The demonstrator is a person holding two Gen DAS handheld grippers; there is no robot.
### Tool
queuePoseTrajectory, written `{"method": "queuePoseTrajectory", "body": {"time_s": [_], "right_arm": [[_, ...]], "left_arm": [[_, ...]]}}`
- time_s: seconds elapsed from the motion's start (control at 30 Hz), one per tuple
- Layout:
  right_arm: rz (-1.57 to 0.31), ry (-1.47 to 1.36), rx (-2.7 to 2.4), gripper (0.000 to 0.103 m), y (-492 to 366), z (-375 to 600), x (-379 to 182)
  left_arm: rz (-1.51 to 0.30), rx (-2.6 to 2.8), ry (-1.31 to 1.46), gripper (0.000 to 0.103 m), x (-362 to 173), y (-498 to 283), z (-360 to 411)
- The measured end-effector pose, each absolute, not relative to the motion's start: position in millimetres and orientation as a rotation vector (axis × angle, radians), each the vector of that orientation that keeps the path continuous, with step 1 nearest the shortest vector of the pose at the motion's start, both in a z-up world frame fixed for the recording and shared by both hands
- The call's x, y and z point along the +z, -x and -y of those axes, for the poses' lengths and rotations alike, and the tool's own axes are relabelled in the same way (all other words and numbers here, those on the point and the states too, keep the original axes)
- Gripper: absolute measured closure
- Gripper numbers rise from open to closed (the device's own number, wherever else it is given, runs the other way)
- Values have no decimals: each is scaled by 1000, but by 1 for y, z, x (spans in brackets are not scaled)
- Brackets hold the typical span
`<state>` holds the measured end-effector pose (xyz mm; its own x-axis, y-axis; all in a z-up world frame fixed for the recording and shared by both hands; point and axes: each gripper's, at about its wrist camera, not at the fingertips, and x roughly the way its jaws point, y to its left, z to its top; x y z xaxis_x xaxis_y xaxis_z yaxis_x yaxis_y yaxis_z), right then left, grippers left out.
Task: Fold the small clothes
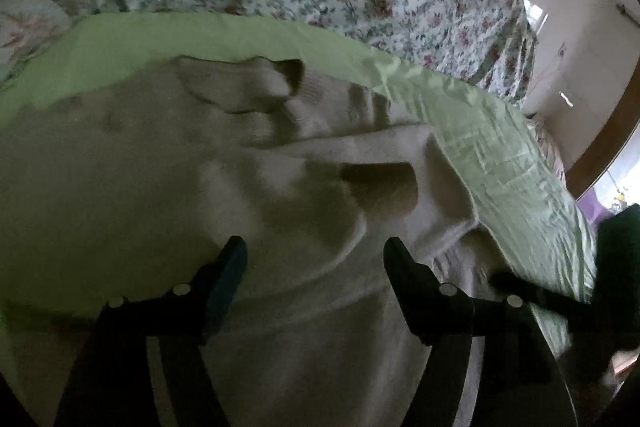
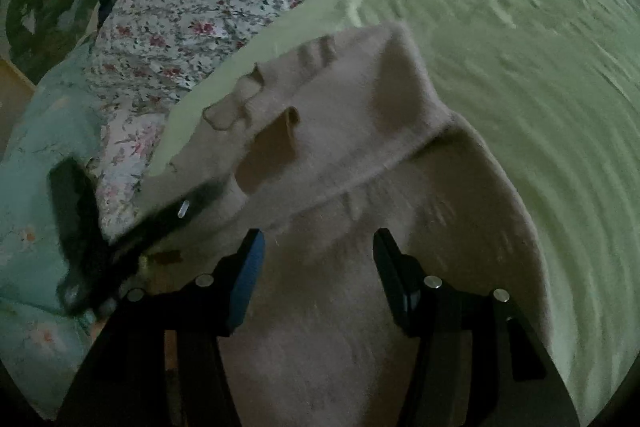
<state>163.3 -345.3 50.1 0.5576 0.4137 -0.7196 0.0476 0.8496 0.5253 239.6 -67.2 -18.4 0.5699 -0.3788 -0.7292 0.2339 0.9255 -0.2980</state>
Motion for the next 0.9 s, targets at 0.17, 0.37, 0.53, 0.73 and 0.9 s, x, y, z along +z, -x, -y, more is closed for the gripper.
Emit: {"method": "queuePoseTrajectory", "body": {"time_s": [0.17, 0.37, 0.53, 0.73, 0.9], "right_arm": [[-955, -519, 256, 45, -197, 337, 50], [-964, -544, 331, 43, -249, 323, 31], [-953, -497, 399, 43, -270, 302, 21], [-880, -462, 455, 95, -252, 310, 67], [-863, -467, 377, 95, -238, 347, 100]], "left_arm": [[-859, -155, 135, 28, -12, -200, -13], [-927, 127, 198, 29, -38, -199, -116], [-963, 188, 219, 29, -54, -212, -147], [-968, 215, 143, 29, -50, -238, -136], [-939, 284, 78, 33, -48, -243, -119]]}}
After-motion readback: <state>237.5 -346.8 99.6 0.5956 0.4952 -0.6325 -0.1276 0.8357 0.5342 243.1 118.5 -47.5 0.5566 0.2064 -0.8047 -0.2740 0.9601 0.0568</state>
